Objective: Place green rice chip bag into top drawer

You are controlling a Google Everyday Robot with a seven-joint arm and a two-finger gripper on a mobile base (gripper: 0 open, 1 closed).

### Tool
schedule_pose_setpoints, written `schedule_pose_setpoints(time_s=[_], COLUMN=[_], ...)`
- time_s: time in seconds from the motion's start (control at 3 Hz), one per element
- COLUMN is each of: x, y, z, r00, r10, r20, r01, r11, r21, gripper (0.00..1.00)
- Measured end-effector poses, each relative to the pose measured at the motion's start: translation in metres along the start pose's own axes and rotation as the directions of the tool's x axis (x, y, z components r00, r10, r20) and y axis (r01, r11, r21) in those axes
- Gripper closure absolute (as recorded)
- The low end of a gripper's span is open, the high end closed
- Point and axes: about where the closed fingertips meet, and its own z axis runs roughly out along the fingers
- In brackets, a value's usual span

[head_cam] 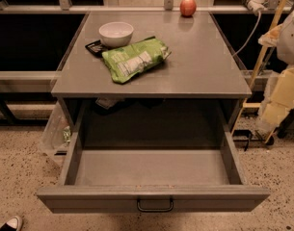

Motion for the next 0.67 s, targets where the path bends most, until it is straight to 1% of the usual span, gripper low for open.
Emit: schedule_pose_setpoints(time_s=[0.33,0.67], x=[-0.020,-0.047], y=[-0.015,-0.041], z=[0.010,0.033], r00=[0.998,0.987], r10=[0.021,0.071], r20=[0.063,0.144], r01=[-0.023,-0.077], r11=[0.9993,0.9963], r21=[0.030,0.038], gripper=[0.00,0.00])
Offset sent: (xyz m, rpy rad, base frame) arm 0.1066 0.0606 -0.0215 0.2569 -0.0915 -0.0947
